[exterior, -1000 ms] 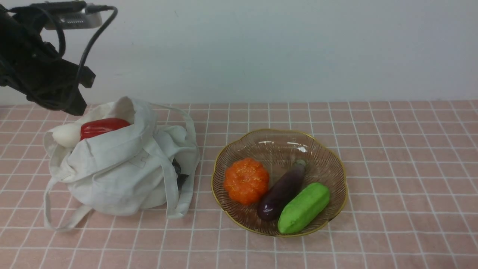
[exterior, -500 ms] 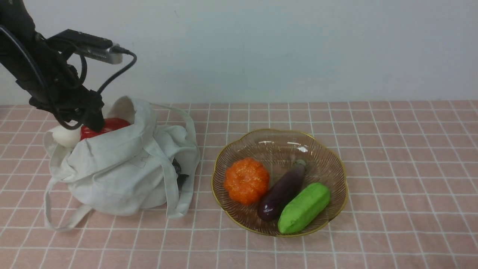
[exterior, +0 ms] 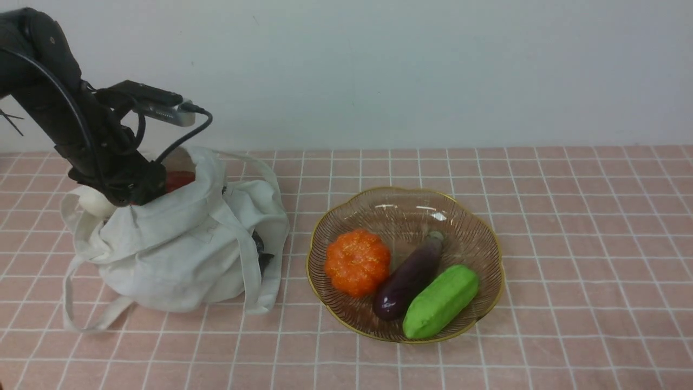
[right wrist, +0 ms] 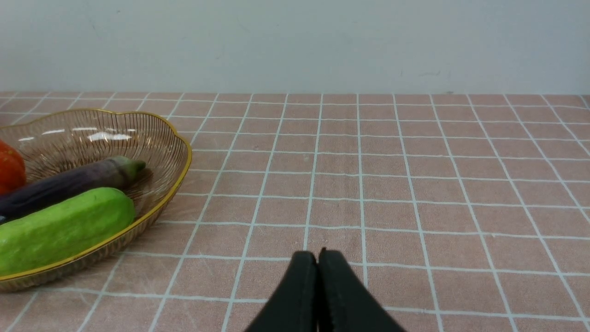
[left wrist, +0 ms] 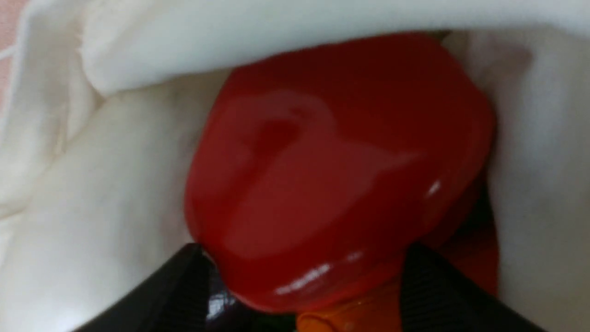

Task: Take vegetables from bag on pink coffee tablecloth place on plate.
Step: 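Reach the gripper into the cloth bag toward the vegetables inside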

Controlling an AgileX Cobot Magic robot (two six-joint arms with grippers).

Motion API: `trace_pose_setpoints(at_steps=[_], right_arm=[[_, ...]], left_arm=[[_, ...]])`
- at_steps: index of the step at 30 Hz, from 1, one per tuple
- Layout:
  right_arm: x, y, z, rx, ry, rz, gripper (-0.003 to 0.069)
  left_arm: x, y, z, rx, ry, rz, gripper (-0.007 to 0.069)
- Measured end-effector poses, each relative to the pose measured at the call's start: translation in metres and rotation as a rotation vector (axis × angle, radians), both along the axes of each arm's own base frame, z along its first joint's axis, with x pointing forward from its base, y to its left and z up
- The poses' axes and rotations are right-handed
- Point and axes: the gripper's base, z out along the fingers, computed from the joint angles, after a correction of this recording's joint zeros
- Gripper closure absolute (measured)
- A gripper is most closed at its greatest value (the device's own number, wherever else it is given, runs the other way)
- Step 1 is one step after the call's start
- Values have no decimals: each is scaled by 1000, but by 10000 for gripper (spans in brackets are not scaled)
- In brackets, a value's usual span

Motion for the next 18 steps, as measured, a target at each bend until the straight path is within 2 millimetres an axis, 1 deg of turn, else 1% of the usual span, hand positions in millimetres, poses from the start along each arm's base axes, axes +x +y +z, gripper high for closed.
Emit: trace_pose_setpoints(at_steps=[1, 2, 4, 5, 7, 11, 12, 17, 18], right_arm=[[0, 0, 0, 0, 0, 0, 673], [0, 0, 0, 0, 0, 0, 673], [0, 0, 0, 0, 0, 0, 673], [0, 0, 0, 0, 0, 0, 673], [0, 0, 0, 0, 0, 0, 673], [0, 0, 0, 0, 0, 0, 673], [0, 0, 0, 0, 0, 0, 673], [0, 0, 0, 0, 0, 0, 673], [0, 0, 0, 0, 0, 0, 673]], left_arm=[[0, 0, -1, 0, 2, -8, 248], [0, 0, -1, 1, 1, -10, 260], [0, -1, -1, -13, 0, -9, 460], [0, -2, -1, -18, 1, -11, 528], [0, -3, 0, -29, 8, -10, 597], [-3, -3, 5, -33, 15, -13, 629], [-5, -3, 11, -28, 1, -11, 629], [-20, -3, 52, -4, -101, -13, 629], [-25, -3, 65, -1, -133, -13, 629]])
